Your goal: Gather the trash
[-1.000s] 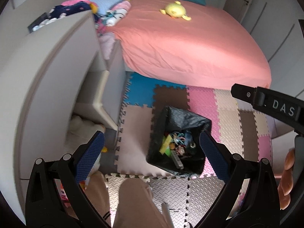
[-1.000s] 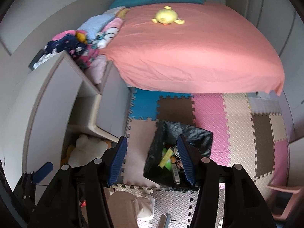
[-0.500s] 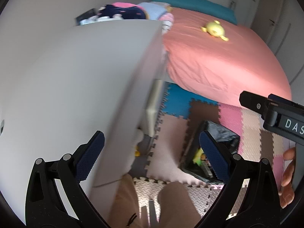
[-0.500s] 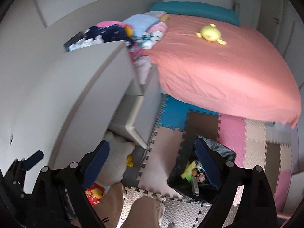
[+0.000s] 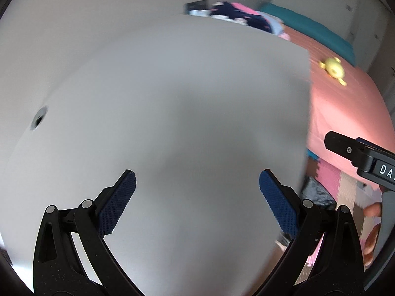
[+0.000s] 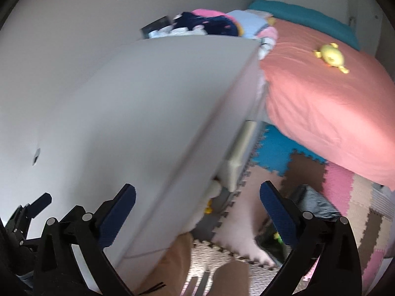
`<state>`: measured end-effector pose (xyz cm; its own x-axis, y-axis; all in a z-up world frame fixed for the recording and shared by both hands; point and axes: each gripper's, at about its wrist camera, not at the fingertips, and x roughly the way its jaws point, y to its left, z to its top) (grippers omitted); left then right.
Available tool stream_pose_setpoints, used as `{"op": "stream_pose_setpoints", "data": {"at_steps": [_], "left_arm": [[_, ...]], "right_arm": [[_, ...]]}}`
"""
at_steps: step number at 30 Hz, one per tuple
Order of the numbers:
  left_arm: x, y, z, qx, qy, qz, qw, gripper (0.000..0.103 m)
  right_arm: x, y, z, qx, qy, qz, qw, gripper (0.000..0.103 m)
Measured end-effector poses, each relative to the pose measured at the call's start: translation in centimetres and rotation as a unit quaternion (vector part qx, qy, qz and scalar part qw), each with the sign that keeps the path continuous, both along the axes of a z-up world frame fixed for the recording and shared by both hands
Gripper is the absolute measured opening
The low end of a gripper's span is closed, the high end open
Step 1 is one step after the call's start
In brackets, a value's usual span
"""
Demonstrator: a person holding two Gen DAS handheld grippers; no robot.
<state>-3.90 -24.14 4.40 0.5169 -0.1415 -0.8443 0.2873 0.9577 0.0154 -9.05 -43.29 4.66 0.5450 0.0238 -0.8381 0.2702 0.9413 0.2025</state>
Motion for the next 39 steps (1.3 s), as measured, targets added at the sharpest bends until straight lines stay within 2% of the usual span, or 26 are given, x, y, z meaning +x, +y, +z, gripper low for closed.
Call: {"op": "stream_pose_setpoints", "data": {"at_steps": [8,20,27,31,39], "left_arm": [[1.0,8.5,-0.6,0.008,0.002,0.078,0.9969,0.097],[1.5,19.8,-1.4,0.014,0.01,0.185,0.9825,0.097],[2.0,22.9,-2.4,0.005,0.02,0.216,0.9762,0.097],[1.7,23.5,-2.5,-0.001,0.017,0.221,0.9752,0.097],[1.1,23.9,-2.7,-0.002,-0.008,0.218,0.976,0.097]], "right_arm": [[3.6,8.3,-0.3,-0.008,-0.001,0.059,0.998,0.1],[6.7,19.6,-1.1,-0.021,0.01,0.128,0.991,0.1],[7.7,23.0,-1.9,-0.031,0.018,0.144,0.989,0.1],[7.7,23.8,-2.3,-0.036,0.018,0.143,0.989,0.1],[7.0,25.4,-3.0,-0.091,0.006,0.131,0.987,0.1]]}}
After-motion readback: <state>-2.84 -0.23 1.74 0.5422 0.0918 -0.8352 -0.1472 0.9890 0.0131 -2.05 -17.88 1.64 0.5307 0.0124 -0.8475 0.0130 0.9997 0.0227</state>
